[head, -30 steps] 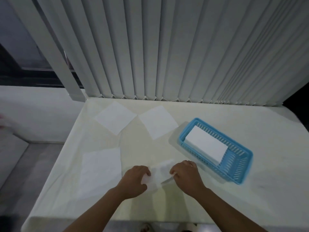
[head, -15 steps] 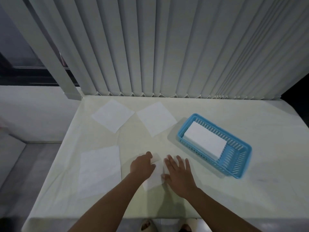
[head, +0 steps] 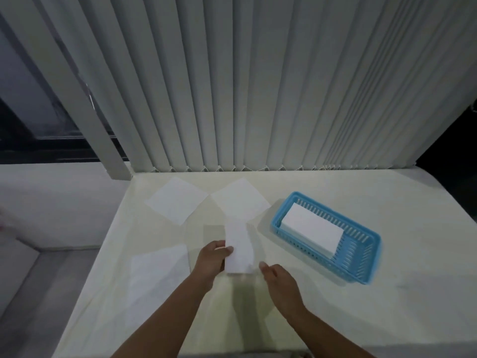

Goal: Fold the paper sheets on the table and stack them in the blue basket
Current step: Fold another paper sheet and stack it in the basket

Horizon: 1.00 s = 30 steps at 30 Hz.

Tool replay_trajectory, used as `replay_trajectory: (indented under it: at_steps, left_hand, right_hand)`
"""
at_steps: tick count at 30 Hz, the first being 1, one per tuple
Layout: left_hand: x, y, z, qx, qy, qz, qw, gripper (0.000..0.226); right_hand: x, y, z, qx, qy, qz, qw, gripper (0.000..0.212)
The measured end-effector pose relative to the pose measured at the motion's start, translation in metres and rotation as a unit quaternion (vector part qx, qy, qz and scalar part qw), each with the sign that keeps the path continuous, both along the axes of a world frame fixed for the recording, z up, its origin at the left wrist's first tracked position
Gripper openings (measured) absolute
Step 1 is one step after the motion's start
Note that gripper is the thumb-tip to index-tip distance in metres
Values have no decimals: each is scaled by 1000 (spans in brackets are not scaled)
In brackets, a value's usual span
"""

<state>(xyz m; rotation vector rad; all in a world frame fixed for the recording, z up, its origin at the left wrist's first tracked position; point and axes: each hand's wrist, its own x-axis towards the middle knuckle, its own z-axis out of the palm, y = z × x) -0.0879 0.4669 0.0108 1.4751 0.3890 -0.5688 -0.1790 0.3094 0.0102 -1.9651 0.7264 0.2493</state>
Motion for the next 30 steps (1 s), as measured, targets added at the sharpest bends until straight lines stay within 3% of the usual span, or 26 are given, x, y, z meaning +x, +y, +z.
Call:
replay_trajectory:
  at_steps: [4, 8, 14, 22, 26, 30]
  left_hand:
    - [-16, -13, 18, -118, 0, 79, 990, 17]
    - [-28, -19, 19, -157, 7, 103, 982, 23]
    - [-22, -22, 20, -174, 54, 144, 973, 26]
    - [15, -51, 36, -223, 29, 131, 965, 28]
    - [25, -82, 42, -156, 4, 53, 986, 13]
    - [29, -116, 49, -51, -33, -2, 998, 10]
  right_hand:
    - [13, 28, 21, 201, 51, -86, 974, 45]
    - [23, 36, 33, 298, 8, -170, 939, 26]
    - [19, 29, 43, 161, -91, -96, 978, 10]
    - [10, -26, 52, 143, -110, -135, 974, 6]
    - [14, -74, 55, 128, -112, -216, 961, 25]
    - [21, -119, 55, 132, -135, -292, 937, 7]
